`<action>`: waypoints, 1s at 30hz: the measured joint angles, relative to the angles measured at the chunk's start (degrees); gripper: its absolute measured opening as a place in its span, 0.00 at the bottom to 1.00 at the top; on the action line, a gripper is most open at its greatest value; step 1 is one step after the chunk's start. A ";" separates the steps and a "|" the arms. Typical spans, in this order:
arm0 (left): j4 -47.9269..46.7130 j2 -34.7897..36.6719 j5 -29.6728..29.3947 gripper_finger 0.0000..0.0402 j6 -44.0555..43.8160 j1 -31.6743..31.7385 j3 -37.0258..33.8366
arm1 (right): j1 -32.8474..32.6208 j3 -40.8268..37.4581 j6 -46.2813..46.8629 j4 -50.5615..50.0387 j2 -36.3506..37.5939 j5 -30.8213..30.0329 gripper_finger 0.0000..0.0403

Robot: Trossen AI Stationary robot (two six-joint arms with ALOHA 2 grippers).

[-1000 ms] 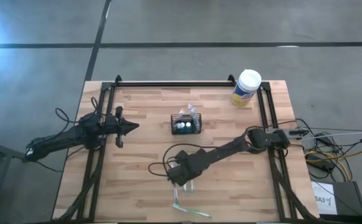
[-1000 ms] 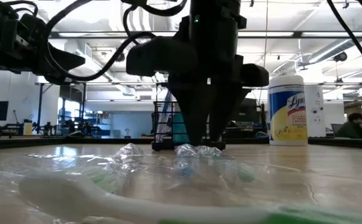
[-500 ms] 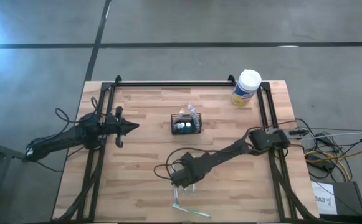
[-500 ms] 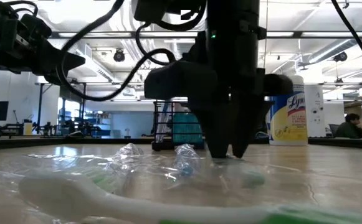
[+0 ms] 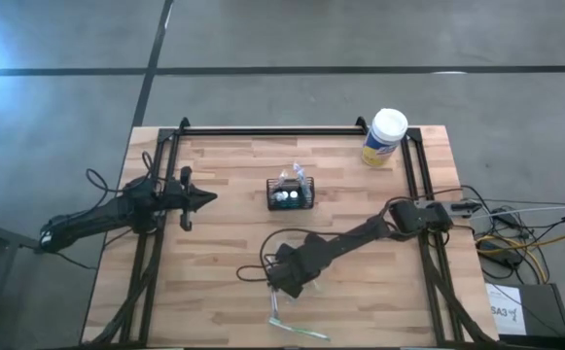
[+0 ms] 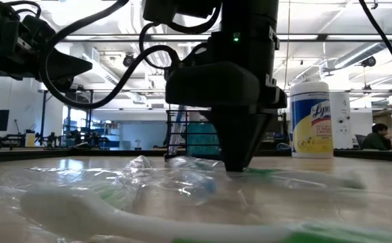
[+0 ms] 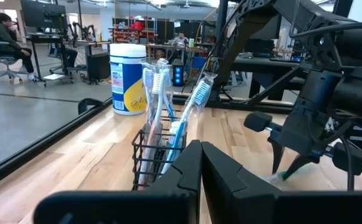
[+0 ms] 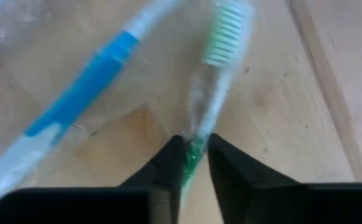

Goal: Pick & Place toothbrushing station
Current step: Put the top green toothbrush into the mesh organizer

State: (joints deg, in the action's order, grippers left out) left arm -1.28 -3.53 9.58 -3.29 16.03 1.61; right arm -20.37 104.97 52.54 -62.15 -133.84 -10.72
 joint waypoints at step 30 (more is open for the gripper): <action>0.44 0.02 -0.02 0.03 1.97 0.00 -0.02 | -8.32 -16.92 -33.90 20.39 40.80 -25.10 0.04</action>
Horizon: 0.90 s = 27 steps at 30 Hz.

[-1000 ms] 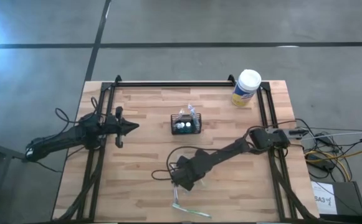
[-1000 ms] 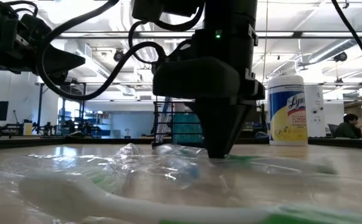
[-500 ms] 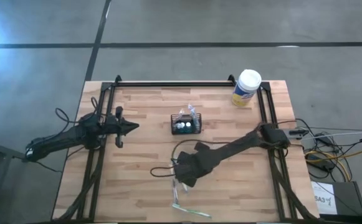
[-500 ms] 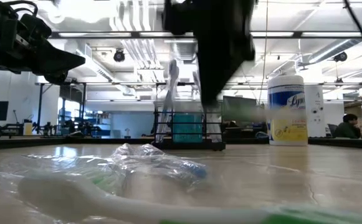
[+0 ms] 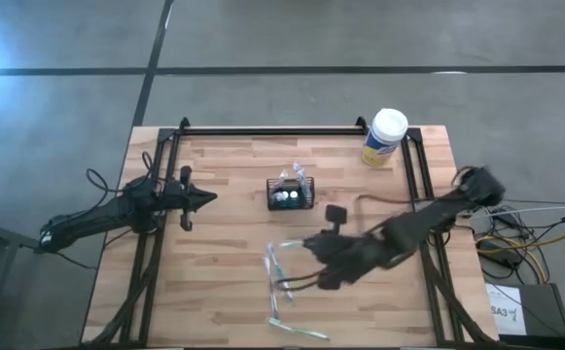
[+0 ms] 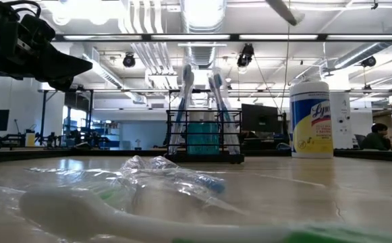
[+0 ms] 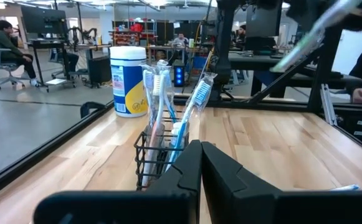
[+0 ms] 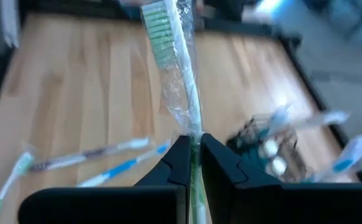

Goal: Pick & Place toothbrushing station
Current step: Put the top green toothbrush into the mesh organizer

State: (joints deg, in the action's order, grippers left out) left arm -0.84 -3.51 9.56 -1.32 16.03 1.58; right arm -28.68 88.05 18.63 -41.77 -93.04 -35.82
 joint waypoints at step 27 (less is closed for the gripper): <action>0.79 -0.02 -3.59 0.03 -1.50 0.00 -0.17 | 2.46 -76.02 -25.31 52.17 75.46 15.19 0.04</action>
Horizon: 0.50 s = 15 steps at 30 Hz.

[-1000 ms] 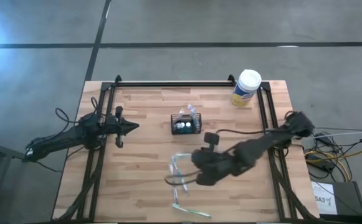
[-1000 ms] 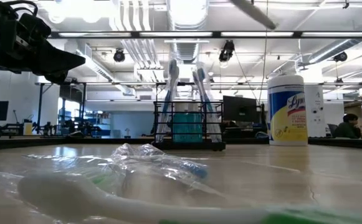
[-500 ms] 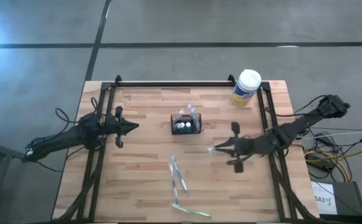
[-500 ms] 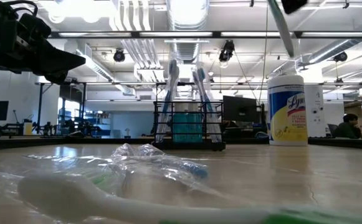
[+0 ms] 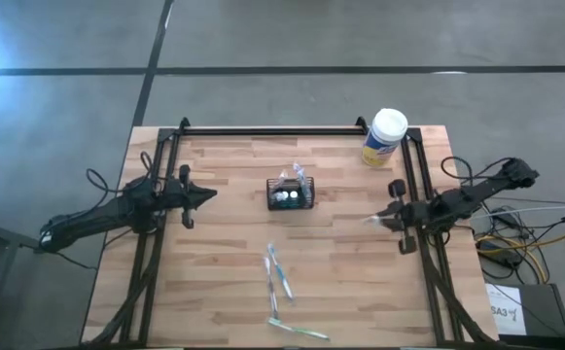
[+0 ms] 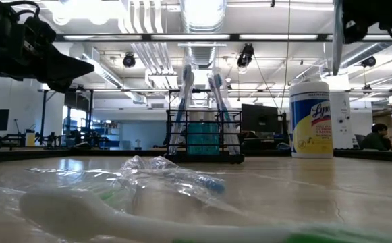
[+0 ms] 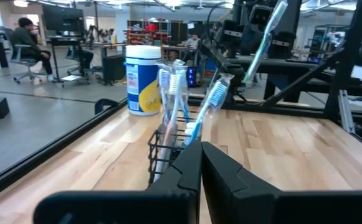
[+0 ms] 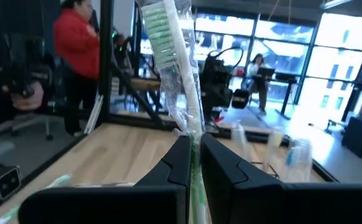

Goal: Pick & Place toothbrushing station
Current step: Put the top green toothbrush into the mesh organizer

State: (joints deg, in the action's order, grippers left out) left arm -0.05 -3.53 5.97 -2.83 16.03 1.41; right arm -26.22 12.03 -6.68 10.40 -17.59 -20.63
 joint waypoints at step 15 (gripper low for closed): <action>0.33 -0.02 -0.09 0.03 -0.38 0.00 0.00 | 0.01 -6.25 -0.82 -8.27 17.41 0.11 0.04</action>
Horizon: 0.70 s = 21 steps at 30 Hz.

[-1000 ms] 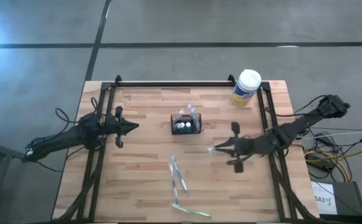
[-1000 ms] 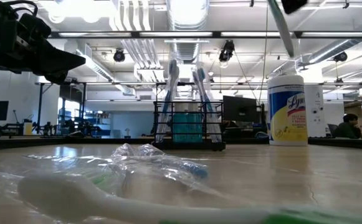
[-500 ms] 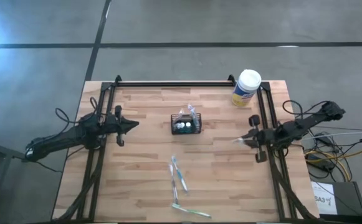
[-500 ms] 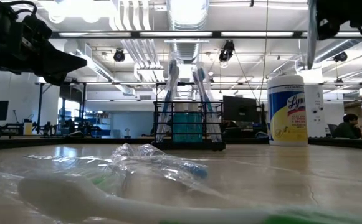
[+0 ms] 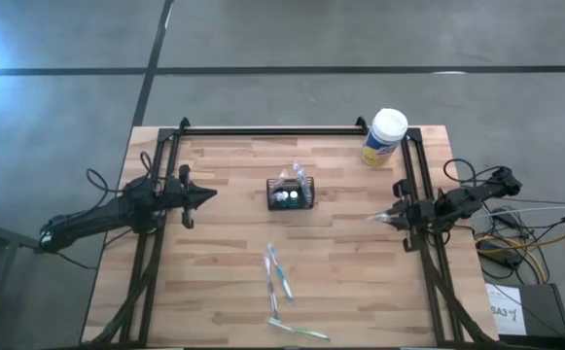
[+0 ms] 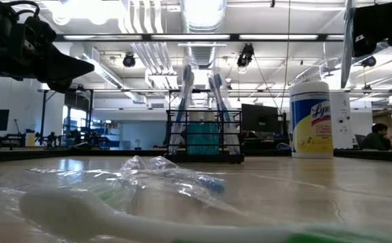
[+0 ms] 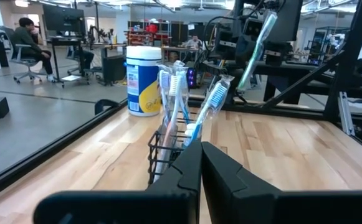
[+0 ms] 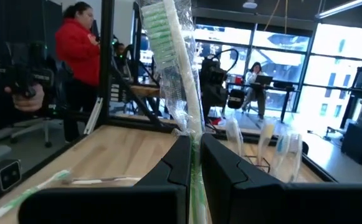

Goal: Pick & Place toothbrushing station
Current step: Put the top green toothbrush into the mesh organizer

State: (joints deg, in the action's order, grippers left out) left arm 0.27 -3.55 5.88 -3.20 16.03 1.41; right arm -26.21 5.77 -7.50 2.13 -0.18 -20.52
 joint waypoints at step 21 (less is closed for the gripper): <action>0.47 -0.02 -1.62 0.02 -0.32 0.01 -0.48 | 0.17 -0.47 0.19 1.95 0.01 -0.63 0.04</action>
State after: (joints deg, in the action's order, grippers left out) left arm 0.75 -3.57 4.26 -3.52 16.04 0.93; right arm -26.04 5.30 -7.31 4.09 -0.16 -21.15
